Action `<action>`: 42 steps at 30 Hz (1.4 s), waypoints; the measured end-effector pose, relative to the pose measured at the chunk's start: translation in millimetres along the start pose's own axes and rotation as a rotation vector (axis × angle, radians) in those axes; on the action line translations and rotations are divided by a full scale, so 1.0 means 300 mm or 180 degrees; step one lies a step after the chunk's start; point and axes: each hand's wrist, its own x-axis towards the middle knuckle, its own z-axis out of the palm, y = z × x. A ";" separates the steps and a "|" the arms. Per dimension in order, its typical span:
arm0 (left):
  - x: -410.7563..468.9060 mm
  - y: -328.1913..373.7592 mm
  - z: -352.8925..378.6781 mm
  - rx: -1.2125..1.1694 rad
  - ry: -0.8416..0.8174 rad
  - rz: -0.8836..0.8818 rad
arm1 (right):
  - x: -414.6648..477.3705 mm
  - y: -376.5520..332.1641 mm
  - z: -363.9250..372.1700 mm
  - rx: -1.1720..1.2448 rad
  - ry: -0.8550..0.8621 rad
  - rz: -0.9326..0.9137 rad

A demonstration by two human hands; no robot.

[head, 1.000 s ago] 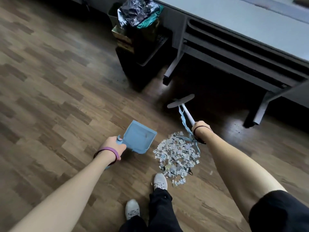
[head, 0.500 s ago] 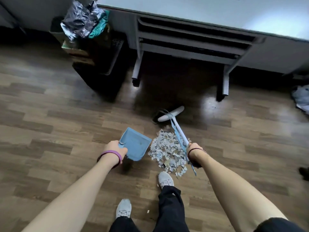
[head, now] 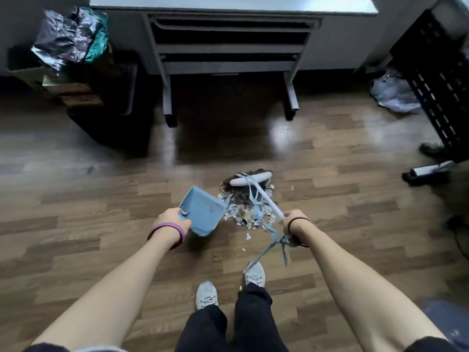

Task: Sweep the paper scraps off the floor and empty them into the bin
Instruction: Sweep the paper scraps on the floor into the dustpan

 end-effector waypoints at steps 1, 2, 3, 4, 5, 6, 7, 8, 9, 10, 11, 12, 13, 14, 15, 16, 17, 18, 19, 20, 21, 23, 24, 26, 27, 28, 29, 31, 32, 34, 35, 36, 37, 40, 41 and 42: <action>-0.009 -0.012 0.020 0.0090 0.0020 0.0012 | 0.009 0.007 -0.010 0.0099 -0.0012 0.0004; -0.016 -0.021 0.039 0.0193 0.0041 0.0016 | 0.020 0.018 -0.017 0.0104 0.0003 0.0021; -0.016 -0.031 0.060 0.0298 0.0048 0.0031 | 0.034 0.027 -0.024 0.0094 0.0034 0.0001; -0.015 -0.040 0.081 0.0412 0.0035 0.0058 | 0.047 0.028 -0.030 0.0103 0.0062 -0.0036; -0.011 -0.050 0.102 0.0522 0.0016 0.0071 | 0.065 0.027 -0.033 0.0220 0.0053 -0.0040; -0.003 -0.059 0.123 0.0604 0.0011 0.0075 | 0.076 0.020 -0.039 0.0310 0.0096 -0.0054; 0.006 -0.065 0.143 0.0660 0.0001 0.0080 | 0.095 0.016 -0.041 0.0371 0.0118 -0.0102; 0.017 -0.068 0.164 0.0716 -0.0005 0.0092 | 0.108 0.010 -0.045 0.0462 0.0132 -0.0109; 0.028 -0.068 0.184 0.0772 -0.0011 0.0097 | 0.128 0.007 -0.046 0.0615 0.0095 -0.0110; 0.038 -0.066 0.204 0.0817 -0.0036 0.0093 | 0.134 -0.001 -0.048 0.0848 0.0014 -0.0099; 0.048 -0.064 0.223 0.0839 -0.0071 0.0086 | 0.146 -0.010 -0.047 0.1158 -0.0109 -0.0062; 0.058 -0.061 0.240 0.0847 -0.0106 0.0082 | 0.154 -0.025 -0.043 0.1432 -0.0201 0.0003; 0.065 -0.057 0.255 0.0853 -0.0137 0.0072 | 0.153 -0.048 -0.038 0.1682 -0.0315 0.0052; 0.071 -0.054 0.268 0.0858 -0.0161 0.0066 | 0.144 -0.074 -0.034 0.1949 -0.0514 0.0055; 0.079 -0.052 0.279 0.0859 -0.0179 0.0079 | 0.134 -0.104 -0.032 0.2260 -0.0748 0.0013; 0.088 -0.050 0.289 0.0859 -0.0207 0.0097 | 0.116 -0.136 -0.034 0.2534 -0.0983 -0.0104; 0.096 -0.051 0.299 0.0868 -0.0235 0.0114 | 0.104 -0.163 -0.039 0.2755 -0.1180 -0.0285; 0.106 -0.051 0.308 0.0888 -0.0252 0.0137 | 0.097 -0.189 -0.046 0.2958 -0.1322 -0.0507; 0.116 -0.053 0.318 0.0910 -0.0267 0.0154 | 0.104 -0.208 -0.049 0.3124 -0.1407 -0.0698; 0.123 -0.056 0.329 0.0927 -0.0273 0.0167 | 0.112 -0.222 -0.051 0.3128 -0.1413 -0.0878; 0.131 -0.056 0.340 0.0935 -0.0263 0.0179 | 0.120 -0.233 -0.051 0.2847 -0.1289 -0.1110; 0.138 -0.054 0.367 0.0994 -0.0254 0.0232 | 0.144 -0.258 -0.059 0.1293 -0.0673 -0.1759; 0.142 -0.054 0.384 0.1036 -0.0237 0.0269 | 0.160 -0.268 -0.072 0.0285 -0.0240 -0.2023; 0.148 -0.048 0.410 0.1081 -0.0177 0.0336 | 0.191 -0.285 -0.088 -0.1221 0.0560 -0.2320; 0.152 -0.042 0.415 0.1099 -0.0140 0.0353 | 0.213 -0.294 -0.085 -0.1561 0.0718 -0.2401; 0.159 -0.032 0.416 0.1109 -0.0098 0.0371 | 0.229 -0.307 -0.080 -0.1754 0.0723 -0.2417; 0.169 -0.022 0.415 0.1111 -0.0058 0.0394 | 0.248 -0.322 -0.070 -0.1864 0.0631 -0.2412; 0.193 -0.004 0.408 0.1124 -0.0013 0.0436 | 0.269 -0.358 -0.050 -0.1981 0.0341 -0.2373; 0.202 0.004 0.402 0.1121 -0.0001 0.0446 | 0.273 -0.376 -0.041 -0.1963 0.0237 -0.2317; 0.218 0.015 0.393 0.1099 0.0002 0.0434 | 0.291 -0.402 -0.024 -0.1781 0.0238 -0.2264; 0.225 0.017 0.392 0.1095 0.0007 0.0436 | 0.306 -0.407 -0.016 -0.1682 0.0290 -0.2287; 0.228 0.017 0.393 0.1091 0.0014 0.0444 | 0.308 -0.409 -0.008 -0.1606 0.0333 -0.2299; 0.229 0.015 0.397 0.1081 0.0026 0.0449 | 0.315 -0.405 0.003 -0.1549 0.0414 -0.2323; 0.219 0.012 0.418 0.1021 0.0048 0.0429 | 0.276 -0.384 0.018 -0.1239 0.0894 -0.2260; 0.215 0.013 0.426 0.0984 0.0054 0.0428 | 0.256 -0.373 0.024 -0.1032 0.1029 -0.2216; 0.212 0.018 0.431 0.0951 0.0060 0.0432 | 0.224 -0.367 0.030 -0.0823 0.1110 -0.2171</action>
